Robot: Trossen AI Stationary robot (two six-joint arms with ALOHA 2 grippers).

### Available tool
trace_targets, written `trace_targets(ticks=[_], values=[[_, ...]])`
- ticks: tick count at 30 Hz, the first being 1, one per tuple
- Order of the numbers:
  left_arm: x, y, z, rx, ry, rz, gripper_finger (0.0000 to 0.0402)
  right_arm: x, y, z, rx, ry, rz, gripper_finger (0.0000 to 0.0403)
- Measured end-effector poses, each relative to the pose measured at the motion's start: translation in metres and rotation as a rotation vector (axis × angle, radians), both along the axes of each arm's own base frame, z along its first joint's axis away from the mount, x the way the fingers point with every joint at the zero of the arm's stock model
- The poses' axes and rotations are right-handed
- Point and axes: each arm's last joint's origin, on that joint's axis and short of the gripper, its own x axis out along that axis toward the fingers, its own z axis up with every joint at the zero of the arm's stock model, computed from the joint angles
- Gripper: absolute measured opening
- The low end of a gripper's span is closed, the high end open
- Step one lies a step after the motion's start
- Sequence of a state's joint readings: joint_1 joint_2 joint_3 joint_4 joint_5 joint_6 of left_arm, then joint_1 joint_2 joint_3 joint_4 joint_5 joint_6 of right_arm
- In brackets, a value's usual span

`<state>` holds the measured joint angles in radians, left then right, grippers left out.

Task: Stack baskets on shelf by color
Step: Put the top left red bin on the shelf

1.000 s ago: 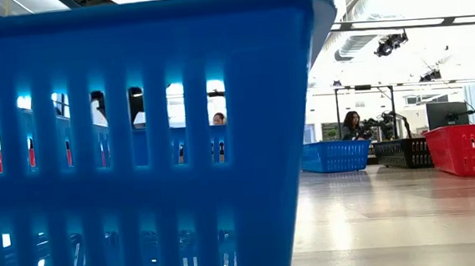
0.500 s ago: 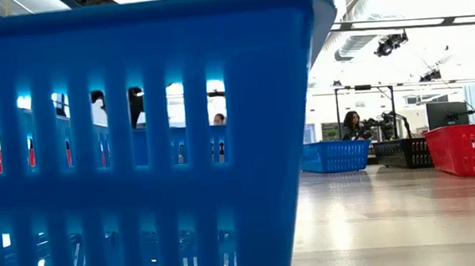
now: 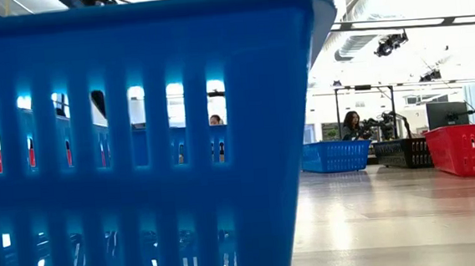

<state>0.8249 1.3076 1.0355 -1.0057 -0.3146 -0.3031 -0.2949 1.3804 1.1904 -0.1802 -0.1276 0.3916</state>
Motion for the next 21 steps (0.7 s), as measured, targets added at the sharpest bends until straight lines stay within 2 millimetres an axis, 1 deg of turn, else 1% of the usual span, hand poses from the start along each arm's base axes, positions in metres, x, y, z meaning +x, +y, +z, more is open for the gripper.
trace_targets(ticks=[6, 11, 17, 21], values=[[-0.005, -0.031, 0.020, -0.040, -0.075, -0.158, 0.0083, 0.000, 0.000, -0.001, 0.004, 0.012, 0.001, 0.0142], [-0.002, -0.062, 0.032, -0.047, -0.102, -0.345, 0.0083, 0.000, 0.002, -0.001, 0.011, 0.011, 0.002, 0.0142], [0.001, -0.099, 0.038, -0.134, -0.127, -0.629, 0.0083, 0.002, 0.009, -0.001, 0.071, 0.004, -0.002, 0.0142], [0.002, -0.119, 0.040, -0.190, -0.132, -0.756, 0.0083, 0.004, 0.016, -0.001, 0.077, 0.006, -0.005, 0.0142]])
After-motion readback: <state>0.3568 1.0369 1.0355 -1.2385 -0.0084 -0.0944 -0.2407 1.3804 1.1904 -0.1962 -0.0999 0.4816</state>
